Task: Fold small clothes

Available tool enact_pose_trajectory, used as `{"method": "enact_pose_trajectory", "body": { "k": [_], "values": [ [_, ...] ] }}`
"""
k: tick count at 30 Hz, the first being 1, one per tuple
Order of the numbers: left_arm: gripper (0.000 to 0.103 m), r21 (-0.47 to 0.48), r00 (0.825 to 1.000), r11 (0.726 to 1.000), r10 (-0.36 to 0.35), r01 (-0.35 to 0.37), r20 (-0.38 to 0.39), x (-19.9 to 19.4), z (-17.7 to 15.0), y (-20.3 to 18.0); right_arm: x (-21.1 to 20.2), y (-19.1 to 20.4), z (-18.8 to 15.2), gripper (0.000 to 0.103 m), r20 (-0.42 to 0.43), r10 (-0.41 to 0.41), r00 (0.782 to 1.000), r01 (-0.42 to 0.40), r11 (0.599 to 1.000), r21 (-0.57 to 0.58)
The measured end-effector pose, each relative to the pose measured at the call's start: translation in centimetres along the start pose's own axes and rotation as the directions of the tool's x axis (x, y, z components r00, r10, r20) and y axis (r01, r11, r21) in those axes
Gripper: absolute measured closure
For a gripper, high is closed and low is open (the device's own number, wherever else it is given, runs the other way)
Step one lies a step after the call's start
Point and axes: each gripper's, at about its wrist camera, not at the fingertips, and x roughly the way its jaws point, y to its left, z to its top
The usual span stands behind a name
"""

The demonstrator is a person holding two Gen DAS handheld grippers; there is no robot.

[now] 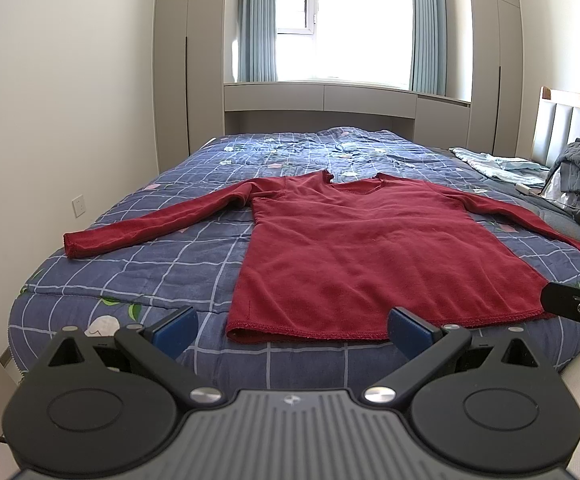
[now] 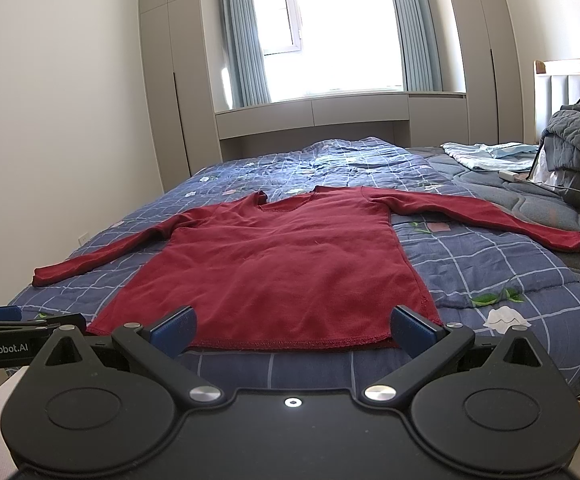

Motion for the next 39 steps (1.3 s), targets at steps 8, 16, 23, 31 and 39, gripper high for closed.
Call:
{"method": "enact_pose_trajectory", "body": {
  "k": [8, 16, 23, 31, 39],
  "values": [
    [0.0, -0.001, 1.0, 1.0, -0.001, 0.001, 0.0, 0.0, 0.0, 0.0, 0.0, 0.0, 0.0, 0.0, 0.001, 0.001, 1.0, -0.001, 1.0, 0.0],
    [0.0, 0.0, 1.0, 1.0, -0.006, 0.006, -0.014, 0.4, -0.4, 0.0, 0.0, 0.0, 0.0, 0.0, 0.001, 0.001, 1.0, -0.001, 1.0, 0.001],
    [0.0, 0.008, 1.0, 1.0, -0.006, 0.007, -0.028, 0.8, -0.5, -0.5, 0.4, 0.1, -0.1, 0.0, -0.012, 0.001, 1.0, -0.001, 1.0, 0.003],
    [0.0, 0.031, 0.996, 1.0, 0.003, -0.001, -0.085, 2.1, -0.4, -1.0, 1.5, -0.4, 0.2, 0.0, -0.056, 0.001, 0.998, 0.0, 1.0, 0.022],
    [0.0, 0.02, 0.983, 1.0, -0.007, 0.011, -0.182, 5.8, 1.9, -1.2, 5.0, -1.4, 1.4, 0.0, -0.16, -0.042, 0.986, 0.044, 0.999, 0.01]
  ]
}}
